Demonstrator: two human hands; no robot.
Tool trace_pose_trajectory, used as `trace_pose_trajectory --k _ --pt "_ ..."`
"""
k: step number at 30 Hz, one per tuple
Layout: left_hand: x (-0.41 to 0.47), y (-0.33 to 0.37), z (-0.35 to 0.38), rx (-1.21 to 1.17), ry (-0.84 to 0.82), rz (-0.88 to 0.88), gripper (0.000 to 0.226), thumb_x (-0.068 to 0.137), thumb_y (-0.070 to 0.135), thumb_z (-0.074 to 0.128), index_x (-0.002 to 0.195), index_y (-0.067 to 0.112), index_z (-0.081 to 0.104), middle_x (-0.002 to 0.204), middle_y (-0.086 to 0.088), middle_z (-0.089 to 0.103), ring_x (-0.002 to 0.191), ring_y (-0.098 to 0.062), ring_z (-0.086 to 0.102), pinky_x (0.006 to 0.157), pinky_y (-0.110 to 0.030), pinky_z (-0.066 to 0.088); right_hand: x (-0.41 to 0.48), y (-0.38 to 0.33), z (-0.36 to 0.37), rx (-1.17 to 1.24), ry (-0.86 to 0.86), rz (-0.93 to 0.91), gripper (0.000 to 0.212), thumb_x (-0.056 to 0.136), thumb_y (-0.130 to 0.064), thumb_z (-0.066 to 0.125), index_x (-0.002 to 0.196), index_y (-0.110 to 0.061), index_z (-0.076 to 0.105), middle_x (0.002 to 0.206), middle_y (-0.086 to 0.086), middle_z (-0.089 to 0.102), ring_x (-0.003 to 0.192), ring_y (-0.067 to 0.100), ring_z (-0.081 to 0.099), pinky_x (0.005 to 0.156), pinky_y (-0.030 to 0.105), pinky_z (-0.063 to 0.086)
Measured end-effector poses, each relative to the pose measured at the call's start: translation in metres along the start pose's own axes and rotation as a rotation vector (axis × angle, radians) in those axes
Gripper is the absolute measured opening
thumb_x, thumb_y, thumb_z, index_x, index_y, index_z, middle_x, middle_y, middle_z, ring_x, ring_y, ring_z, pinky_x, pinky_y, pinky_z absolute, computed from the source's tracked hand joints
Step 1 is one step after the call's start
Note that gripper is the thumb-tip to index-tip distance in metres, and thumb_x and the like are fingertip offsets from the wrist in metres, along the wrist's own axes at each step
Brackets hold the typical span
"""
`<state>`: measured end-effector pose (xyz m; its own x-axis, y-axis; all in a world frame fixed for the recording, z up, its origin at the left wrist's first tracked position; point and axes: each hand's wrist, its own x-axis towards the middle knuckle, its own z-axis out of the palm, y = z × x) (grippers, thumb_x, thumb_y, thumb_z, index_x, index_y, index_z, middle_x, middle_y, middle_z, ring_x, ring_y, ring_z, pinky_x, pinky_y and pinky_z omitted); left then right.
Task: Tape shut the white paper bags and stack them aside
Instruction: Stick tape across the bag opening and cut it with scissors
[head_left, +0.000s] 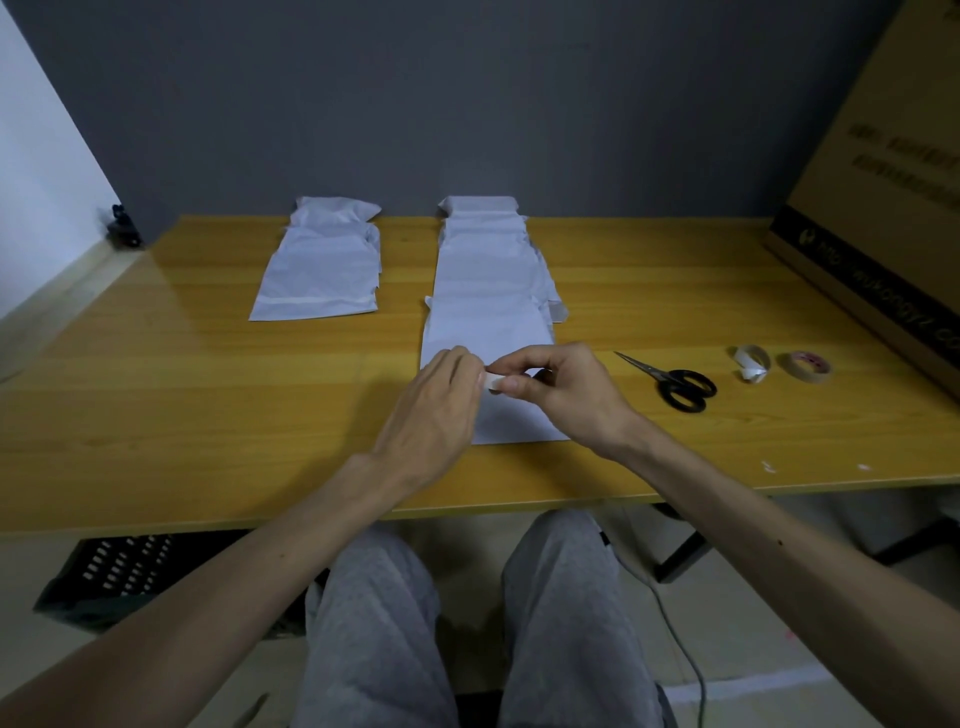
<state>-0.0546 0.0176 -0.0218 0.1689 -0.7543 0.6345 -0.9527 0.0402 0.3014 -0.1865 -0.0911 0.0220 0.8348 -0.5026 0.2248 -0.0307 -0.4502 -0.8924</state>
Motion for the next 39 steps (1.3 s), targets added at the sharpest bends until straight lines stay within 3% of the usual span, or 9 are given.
trace_pose_trajectory --k 6,17,19,22,24,27,30,37,39 --pt "-0.004 -0.002 0.003 -0.134 -0.001 -0.033 0.02 0.101 0.008 0.03 0.085 0.016 0.038 0.08 0.006 0.033 0.065 -0.007 0.028 0.062 -0.015 0.027 -0.002 0.005 0.001 0.016 -0.013 0.006 0.009 0.086 -0.01 0.069 0.094 -0.011 0.074 0.09 0.0 0.074 0.086 0.006 0.067 0.073 0.017 0.048" --pt "-0.007 -0.002 -0.002 -0.11 0.048 -0.002 0.018 0.1 0.008 0.029 0.088 0.014 0.04 0.079 0.005 0.032 0.064 -0.007 0.027 0.062 -0.017 0.028 0.0 0.001 -0.003 -0.014 -0.076 0.018 0.013 0.088 -0.006 0.065 0.093 -0.016 0.072 0.089 -0.001 0.074 0.089 0.009 0.067 0.083 0.023 0.052" --pt "-0.007 -0.003 -0.004 -0.116 0.052 -0.064 0.018 0.101 0.007 0.031 0.086 0.013 0.04 0.075 0.006 0.031 0.063 -0.006 0.031 0.061 -0.015 0.028 -0.001 0.003 -0.007 -0.039 -0.073 0.027 0.012 0.088 -0.006 0.065 0.092 -0.016 0.072 0.088 -0.001 0.074 0.088 0.009 0.067 0.082 0.021 0.05" --pt "-0.006 -0.016 -0.02 -0.156 0.15 -0.251 0.021 0.101 0.009 0.033 0.081 0.014 0.035 0.068 0.013 0.03 0.065 0.006 0.039 0.06 -0.008 0.031 -0.005 0.012 -0.023 -0.043 -0.006 0.063 0.01 0.088 -0.007 0.066 0.09 -0.015 0.073 0.089 0.001 0.073 0.09 0.013 0.066 0.083 0.029 0.05" --pt "-0.006 -0.019 -0.03 -0.166 0.098 -0.221 0.024 0.103 0.009 0.035 0.079 0.016 0.035 0.068 0.014 0.033 0.066 0.006 0.04 0.061 -0.007 0.032 -0.007 0.014 -0.03 -0.056 0.006 0.074 0.01 0.087 -0.009 0.068 0.089 -0.017 0.073 0.089 -0.001 0.074 0.091 0.012 0.065 0.083 0.026 0.05" --pt "-0.004 -0.005 -0.027 -0.221 -0.068 -0.212 0.021 0.103 0.02 0.038 0.083 0.015 0.042 0.073 0.011 0.042 0.069 -0.001 0.043 0.061 -0.011 0.032 -0.004 0.007 -0.022 -0.039 -0.01 0.061 0.011 0.085 -0.008 0.069 0.088 -0.018 0.073 0.087 -0.002 0.074 0.085 0.004 0.066 0.077 0.016 0.048" --pt "0.002 0.008 -0.014 -0.271 -0.095 -0.232 0.024 0.102 0.03 0.04 0.084 0.014 0.042 0.074 0.008 0.043 0.067 -0.01 0.042 0.057 -0.02 0.032 -0.001 0.004 -0.011 0.003 -0.02 0.043 0.008 0.085 -0.009 0.07 0.09 -0.014 0.073 0.088 0.0 0.074 0.088 0.009 0.068 0.08 0.02 0.052" --pt "-0.002 0.007 -0.009 -0.091 -0.068 -0.105 0.018 0.102 0.024 0.033 0.086 0.021 0.036 0.08 0.005 0.041 0.067 -0.014 0.039 0.057 -0.032 0.037 -0.004 0.007 -0.006 0.015 -0.022 0.033 0.009 0.085 -0.01 0.069 0.093 -0.011 0.073 0.09 -0.001 0.074 0.089 0.009 0.068 0.082 0.023 0.053" --pt "-0.001 0.004 -0.007 -0.139 -0.082 -0.104 0.019 0.103 0.02 0.031 0.085 0.02 0.037 0.078 0.007 0.039 0.068 -0.011 0.038 0.058 -0.028 0.034 -0.003 0.007 -0.005 0.021 -0.021 0.034 0.009 0.086 -0.008 0.069 0.094 -0.009 0.073 0.089 0.001 0.074 0.087 0.007 0.068 0.079 0.018 0.051"
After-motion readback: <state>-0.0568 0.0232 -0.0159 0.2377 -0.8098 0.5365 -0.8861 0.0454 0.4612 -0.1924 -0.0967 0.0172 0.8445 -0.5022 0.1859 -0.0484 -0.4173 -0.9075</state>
